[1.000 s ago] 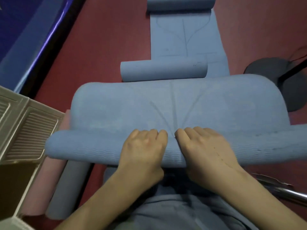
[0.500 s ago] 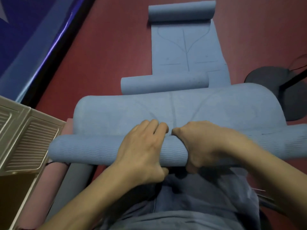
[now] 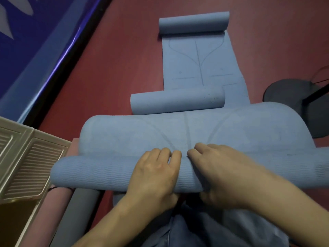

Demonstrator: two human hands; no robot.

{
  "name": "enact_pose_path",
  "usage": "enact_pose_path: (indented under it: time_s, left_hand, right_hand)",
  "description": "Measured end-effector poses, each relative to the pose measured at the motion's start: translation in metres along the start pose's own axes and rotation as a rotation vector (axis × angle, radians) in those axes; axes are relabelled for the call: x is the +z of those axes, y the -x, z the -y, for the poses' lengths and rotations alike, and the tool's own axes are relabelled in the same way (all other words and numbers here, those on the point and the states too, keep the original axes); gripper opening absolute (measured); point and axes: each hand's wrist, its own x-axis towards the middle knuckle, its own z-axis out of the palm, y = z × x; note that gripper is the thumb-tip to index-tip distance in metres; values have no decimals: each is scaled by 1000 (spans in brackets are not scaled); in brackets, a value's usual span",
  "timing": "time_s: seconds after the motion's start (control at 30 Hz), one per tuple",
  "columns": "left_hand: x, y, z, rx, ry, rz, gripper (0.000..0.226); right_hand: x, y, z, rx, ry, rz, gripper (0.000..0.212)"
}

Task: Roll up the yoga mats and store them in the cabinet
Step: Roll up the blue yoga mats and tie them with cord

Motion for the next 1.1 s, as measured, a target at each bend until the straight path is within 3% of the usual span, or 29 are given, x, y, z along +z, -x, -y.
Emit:
enact_pose_path:
  time_s: [0.07,0.17,0.23,0.43,0.63,0.77,1.0,1.1]
  left_hand:
    - [-15,-14,1,-32,-8,150,71]
    - [-32,-32,5,-12,-24,285,66]
    - [-38,-41,7,19,-19,316,68]
    - [-36,-41,11,-31,13,305,64]
    - [-28,-39,17,-29,73,214,75]
    - [-33,-53,28,19,112,267,83]
    - [-42,-70,30,31,-3,342,91]
    - [-49,-84,32,15,13,371,84]
  right_hand:
    - [13,8,4,62,0,-161,54]
    - [35,16,0,115,11,-237,83]
    - [43,18,0,157,54,-275,91]
    - [50,-2,-1,220,114,-411,59]
    - [29,-19,-15,167,109,-142,69]
    - [-2,-30,-30,96,12,114,64]
    - [-39,-57,-54,141,-190,368,77]
    - [-39,-65,-63,130,-248,387,77]
